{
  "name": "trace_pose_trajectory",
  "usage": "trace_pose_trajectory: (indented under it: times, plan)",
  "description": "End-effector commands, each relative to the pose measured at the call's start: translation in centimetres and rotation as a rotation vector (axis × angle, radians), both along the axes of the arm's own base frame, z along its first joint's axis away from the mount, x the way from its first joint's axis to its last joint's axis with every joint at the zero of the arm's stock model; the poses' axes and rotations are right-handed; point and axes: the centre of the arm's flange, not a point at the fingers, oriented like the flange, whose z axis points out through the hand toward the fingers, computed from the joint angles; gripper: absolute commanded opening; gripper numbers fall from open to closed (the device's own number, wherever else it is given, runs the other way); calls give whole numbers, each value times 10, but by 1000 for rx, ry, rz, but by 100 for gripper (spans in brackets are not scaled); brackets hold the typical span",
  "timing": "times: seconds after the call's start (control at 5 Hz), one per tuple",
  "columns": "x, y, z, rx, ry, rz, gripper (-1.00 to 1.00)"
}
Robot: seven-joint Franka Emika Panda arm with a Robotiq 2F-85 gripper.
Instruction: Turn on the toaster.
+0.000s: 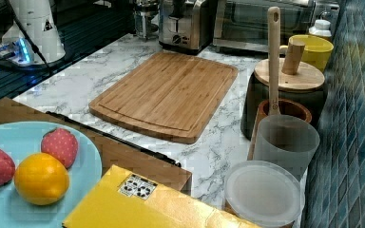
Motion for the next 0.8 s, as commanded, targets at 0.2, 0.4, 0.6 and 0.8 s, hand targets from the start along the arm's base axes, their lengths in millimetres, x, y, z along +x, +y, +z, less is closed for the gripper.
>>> trace_pose_trajectory:
  times: [0.2, 0.4, 0.6, 0.8]
  plan:
    - [13, 11, -62, -92, 147, -40, -100]
    - [7, 1, -116, -129, 272, -91, -100]
    - [-13, -17, -170, -178, 417, -139, -100]
    - [-13, -17, -170, -178, 417, -139, -100]
